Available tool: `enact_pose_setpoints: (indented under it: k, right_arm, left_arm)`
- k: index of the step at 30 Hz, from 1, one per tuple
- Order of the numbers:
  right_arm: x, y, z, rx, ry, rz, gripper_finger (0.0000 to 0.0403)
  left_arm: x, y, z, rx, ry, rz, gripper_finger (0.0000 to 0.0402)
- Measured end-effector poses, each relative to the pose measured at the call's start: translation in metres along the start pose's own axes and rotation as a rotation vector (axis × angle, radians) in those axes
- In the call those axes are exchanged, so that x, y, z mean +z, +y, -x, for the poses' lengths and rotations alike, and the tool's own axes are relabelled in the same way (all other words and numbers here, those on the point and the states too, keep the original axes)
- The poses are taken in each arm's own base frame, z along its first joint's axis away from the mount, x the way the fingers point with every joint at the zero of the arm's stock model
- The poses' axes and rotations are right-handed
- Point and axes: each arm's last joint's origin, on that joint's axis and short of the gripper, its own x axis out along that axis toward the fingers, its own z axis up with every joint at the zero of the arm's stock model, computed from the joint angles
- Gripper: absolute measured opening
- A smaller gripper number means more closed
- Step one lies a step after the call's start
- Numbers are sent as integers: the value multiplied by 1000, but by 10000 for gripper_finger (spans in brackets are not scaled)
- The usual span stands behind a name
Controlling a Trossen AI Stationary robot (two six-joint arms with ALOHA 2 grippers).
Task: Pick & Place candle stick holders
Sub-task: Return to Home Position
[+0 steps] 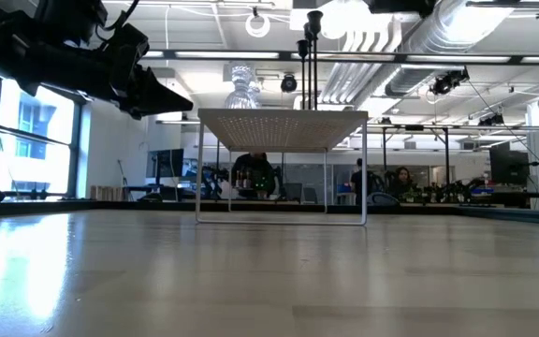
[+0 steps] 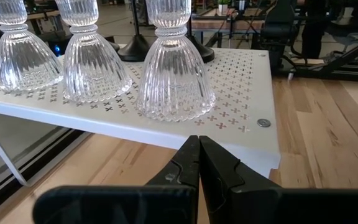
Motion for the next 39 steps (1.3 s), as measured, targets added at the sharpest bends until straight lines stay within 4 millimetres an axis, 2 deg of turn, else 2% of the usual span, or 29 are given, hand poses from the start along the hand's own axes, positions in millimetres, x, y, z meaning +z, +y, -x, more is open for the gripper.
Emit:
enact_pose_setpoints:
  k: [3, 5, 9, 13, 18, 23, 28, 32, 39]
  right_arm:
    - [-34, 2, -1, 59, -47, 1, 23]
    - [-57, 5, -2, 102, -66, 7, 6]
    - [-99, 10, 1, 135, -114, 0, 18]
    - [-139, 15, 6, 134, -183, -10, 4]
    - [-172, 17, 18, 160, -303, -27, 3]
    - [-199, 18, 27, 139, -371, -34, 3]
    - [-225, 21, 30, 129, -428, -57, 1]
    - [-233, 22, 26, 117, -350, -73, 1]
    - [-235, 19, 25, 85, -326, -134, 1]
  left_arm:
    - [0, 0, 0, -1, 1, 0, 1]
    - [-1, 0, 2, -17, 18, -2, 1]
    - [1, 1, 11, -23, 44, -2, 1]
    - [10, 2, 24, -40, 2, 14, 1]
    - [18, 4, 39, -73, -61, 10, 1]
    - [10, 7, 49, -75, -119, 26, 1]
    - [-9, 17, 54, -56, -136, 90, 1]
    - [-23, 23, 60, -24, -194, 111, 1]
    - [-27, 24, 70, -3, -167, 81, 1]
